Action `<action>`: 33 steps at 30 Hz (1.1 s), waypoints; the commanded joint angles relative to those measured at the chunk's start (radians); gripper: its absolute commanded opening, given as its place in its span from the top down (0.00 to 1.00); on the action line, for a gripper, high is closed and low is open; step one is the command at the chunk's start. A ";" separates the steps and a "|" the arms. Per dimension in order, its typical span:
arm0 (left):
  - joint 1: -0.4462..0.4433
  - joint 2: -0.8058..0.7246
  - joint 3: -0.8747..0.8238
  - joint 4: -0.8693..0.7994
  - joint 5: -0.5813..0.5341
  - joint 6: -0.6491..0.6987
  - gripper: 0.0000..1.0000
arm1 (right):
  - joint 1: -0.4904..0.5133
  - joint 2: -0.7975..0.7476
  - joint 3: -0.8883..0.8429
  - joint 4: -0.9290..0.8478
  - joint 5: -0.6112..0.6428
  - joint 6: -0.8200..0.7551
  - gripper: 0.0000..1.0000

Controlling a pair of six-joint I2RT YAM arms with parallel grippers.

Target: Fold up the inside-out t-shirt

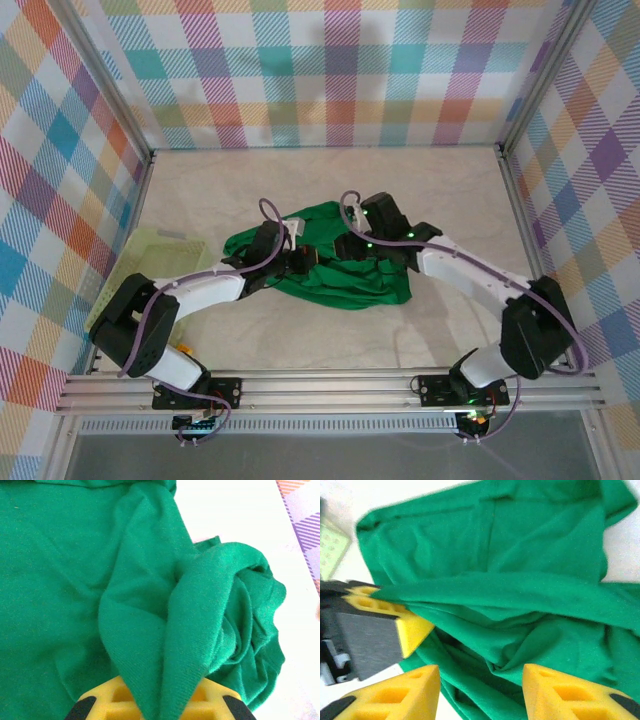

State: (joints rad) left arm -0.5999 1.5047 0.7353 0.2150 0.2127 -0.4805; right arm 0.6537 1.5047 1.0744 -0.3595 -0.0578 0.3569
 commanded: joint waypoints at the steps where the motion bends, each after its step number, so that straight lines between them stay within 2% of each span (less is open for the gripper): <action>1: 0.011 0.005 -0.004 0.009 -0.016 -0.017 1.00 | 0.001 0.090 0.015 -0.011 0.019 0.072 0.52; 4: 0.012 0.012 -0.005 -0.005 -0.027 -0.017 1.00 | 0.010 0.117 0.016 -0.018 0.082 0.077 0.47; 7: 0.012 0.021 -0.008 0.001 -0.024 -0.018 0.99 | 0.011 0.162 0.049 -0.054 0.130 0.076 0.47; 11: 0.012 0.020 -0.007 0.000 -0.024 -0.019 0.98 | 0.011 0.198 0.062 -0.032 0.102 0.081 0.52; 14: 0.012 0.024 -0.002 -0.007 -0.024 -0.013 0.96 | 0.016 0.208 0.074 -0.028 0.097 0.080 0.65; 16: 0.012 0.026 0.000 -0.013 -0.032 -0.012 0.95 | 0.016 0.203 0.082 -0.046 0.108 0.076 0.83; 18: 0.012 0.028 0.009 -0.039 -0.064 -0.015 0.94 | 0.018 0.176 0.077 -0.066 0.126 0.062 0.95; 21: 0.023 0.037 0.036 -0.099 -0.119 -0.017 0.91 | 0.017 0.096 0.059 -0.096 0.124 0.020 1.00; 25: 0.070 0.050 0.056 -0.133 -0.129 -0.031 0.84 | 0.003 -0.059 0.009 -0.127 0.118 -0.016 1.00; 28: 0.093 0.065 0.065 -0.135 -0.110 -0.030 0.72 | -0.035 -0.152 -0.044 -0.120 0.085 -0.009 1.00; 30: 0.091 0.092 0.101 -0.187 -0.125 -0.012 0.63 | -0.069 -0.160 -0.072 -0.106 0.045 0.003 1.00; 31: 0.087 0.101 0.113 -0.213 -0.141 -0.001 0.59 | -0.081 -0.152 -0.084 -0.095 0.023 0.008 1.00; 33: 0.048 0.100 0.148 -0.300 -0.261 0.032 0.46 | -0.095 -0.116 -0.099 -0.058 -0.016 0.026 1.00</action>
State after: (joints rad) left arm -0.5312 1.5932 0.8406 0.0620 0.1001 -0.4870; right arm 0.5835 1.3396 1.0172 -0.4232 -0.0185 0.3748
